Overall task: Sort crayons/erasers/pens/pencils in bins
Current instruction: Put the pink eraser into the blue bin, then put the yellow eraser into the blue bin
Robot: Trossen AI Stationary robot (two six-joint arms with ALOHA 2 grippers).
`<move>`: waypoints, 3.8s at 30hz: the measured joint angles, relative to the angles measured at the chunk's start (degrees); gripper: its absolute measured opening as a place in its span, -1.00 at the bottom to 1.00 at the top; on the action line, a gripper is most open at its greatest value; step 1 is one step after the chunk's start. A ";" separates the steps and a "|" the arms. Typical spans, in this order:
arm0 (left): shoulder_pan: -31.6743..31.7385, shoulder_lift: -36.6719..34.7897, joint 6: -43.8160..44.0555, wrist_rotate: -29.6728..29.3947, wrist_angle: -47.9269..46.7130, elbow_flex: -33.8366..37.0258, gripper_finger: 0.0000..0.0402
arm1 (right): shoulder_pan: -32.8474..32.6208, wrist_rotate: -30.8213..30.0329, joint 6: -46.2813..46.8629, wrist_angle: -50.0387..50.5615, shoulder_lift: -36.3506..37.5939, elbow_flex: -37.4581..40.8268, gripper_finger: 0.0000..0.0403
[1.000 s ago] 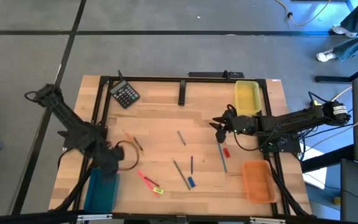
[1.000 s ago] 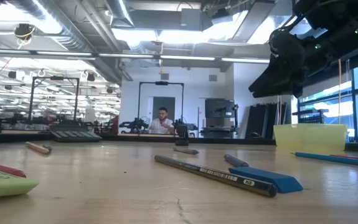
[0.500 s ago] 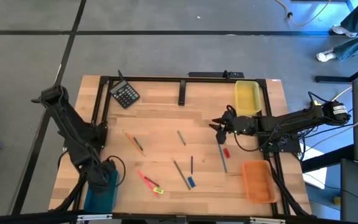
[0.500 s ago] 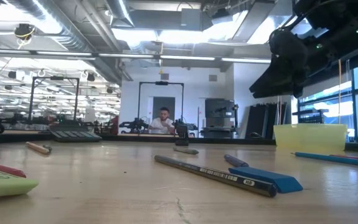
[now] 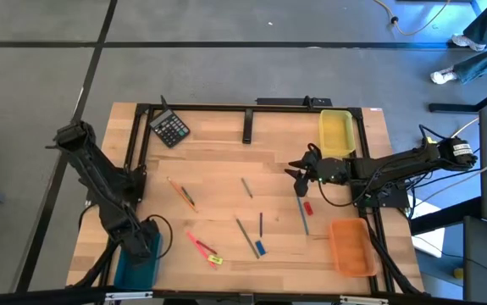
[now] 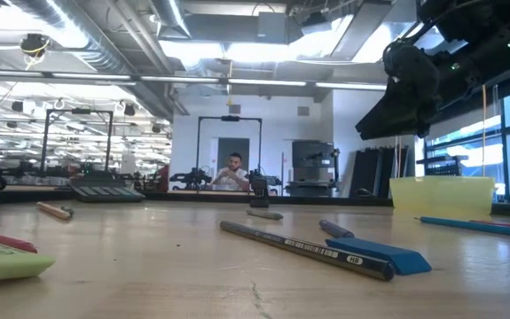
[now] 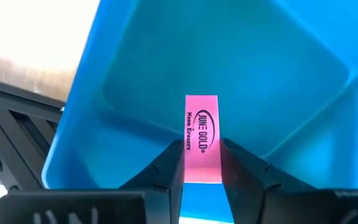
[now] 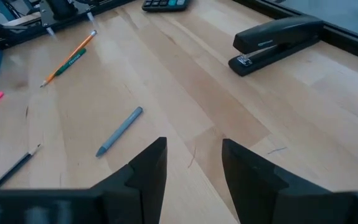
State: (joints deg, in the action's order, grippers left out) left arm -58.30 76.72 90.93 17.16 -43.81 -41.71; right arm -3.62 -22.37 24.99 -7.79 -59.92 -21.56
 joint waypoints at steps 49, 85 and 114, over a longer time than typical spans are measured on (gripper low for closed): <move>34.30 16.04 -73.39 -9.09 7.53 -17.29 -0.29 | 0.17 -4.11 -4.35 5.51 0.00 -0.04 -0.22; 19.76 26.18 -76.03 -25.02 30.38 -17.27 -0.32 | 0.11 0.00 -8.20 3.50 0.00 -0.09 -0.22; 21.20 30.91 -69.95 -27.57 32.09 -17.22 -0.32 | 0.11 -0.34 -8.77 3.38 0.00 -0.09 -0.22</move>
State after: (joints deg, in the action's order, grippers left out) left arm -37.10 107.63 20.98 -10.41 -11.72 -58.93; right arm -3.51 -22.71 16.22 -4.41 -59.92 -21.65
